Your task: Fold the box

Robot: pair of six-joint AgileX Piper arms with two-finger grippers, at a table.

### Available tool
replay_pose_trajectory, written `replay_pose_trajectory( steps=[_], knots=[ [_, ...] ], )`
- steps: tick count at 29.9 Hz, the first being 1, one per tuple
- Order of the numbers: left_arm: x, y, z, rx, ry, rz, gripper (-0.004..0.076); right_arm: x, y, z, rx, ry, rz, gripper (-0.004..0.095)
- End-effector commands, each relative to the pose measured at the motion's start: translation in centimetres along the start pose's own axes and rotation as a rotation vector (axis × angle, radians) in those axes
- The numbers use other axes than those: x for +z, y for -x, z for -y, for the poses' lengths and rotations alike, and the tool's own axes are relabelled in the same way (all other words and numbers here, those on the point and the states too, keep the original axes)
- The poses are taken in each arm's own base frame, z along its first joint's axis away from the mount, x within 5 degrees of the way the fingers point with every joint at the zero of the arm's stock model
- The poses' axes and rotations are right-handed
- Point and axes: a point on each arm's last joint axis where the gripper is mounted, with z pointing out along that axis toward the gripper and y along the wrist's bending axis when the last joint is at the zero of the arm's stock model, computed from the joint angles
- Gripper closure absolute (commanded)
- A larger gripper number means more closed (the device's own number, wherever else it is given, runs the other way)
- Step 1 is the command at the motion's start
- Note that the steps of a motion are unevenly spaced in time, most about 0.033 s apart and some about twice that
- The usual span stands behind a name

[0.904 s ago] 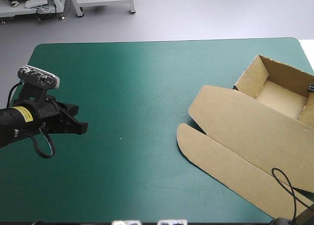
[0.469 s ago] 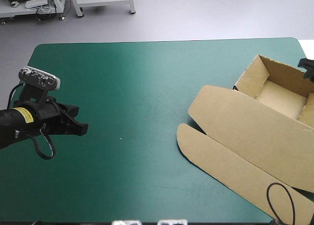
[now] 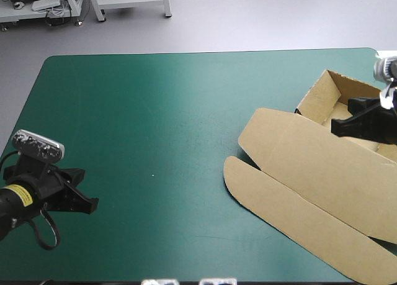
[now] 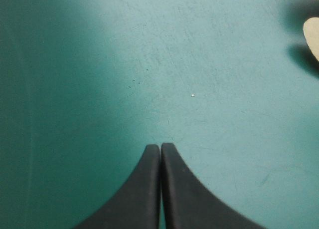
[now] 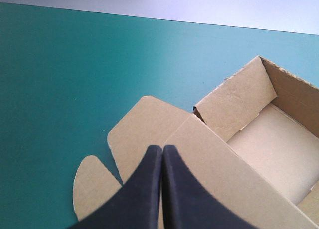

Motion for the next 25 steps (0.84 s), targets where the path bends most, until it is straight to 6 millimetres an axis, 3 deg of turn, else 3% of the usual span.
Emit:
replay_pose_trajectory(
  steps=[1,5,16,19,25],
  knots=[
    [-0.1,-1.3,0.1,-0.003,0.002,0.106,0.0733,-1.4,-1.7,-0.6,-0.023,0.008,0.01,0.0924],
    [0.5,-4.3,0.3,-0.003,0.0,0.112,0.0733,-0.8,-5.8,-0.2,-0.02,-0.021,-0.075,0.0925],
    [3.4,-12.1,0.8,-0.009,-0.015,0.098,0.0733,4.9,-18.5,0.7,0.011,-0.038,-0.257,0.0925],
    [3.4,-13.1,0.9,-0.009,-0.012,0.124,0.0733,5.3,-21.0,0.8,0.015,-0.04,-0.26,0.0925],
    [2.5,-13.6,0.8,-0.01,-0.009,0.196,0.0733,5.1,-23.6,0.7,0.012,-0.045,-0.208,0.0925]
  ],
)
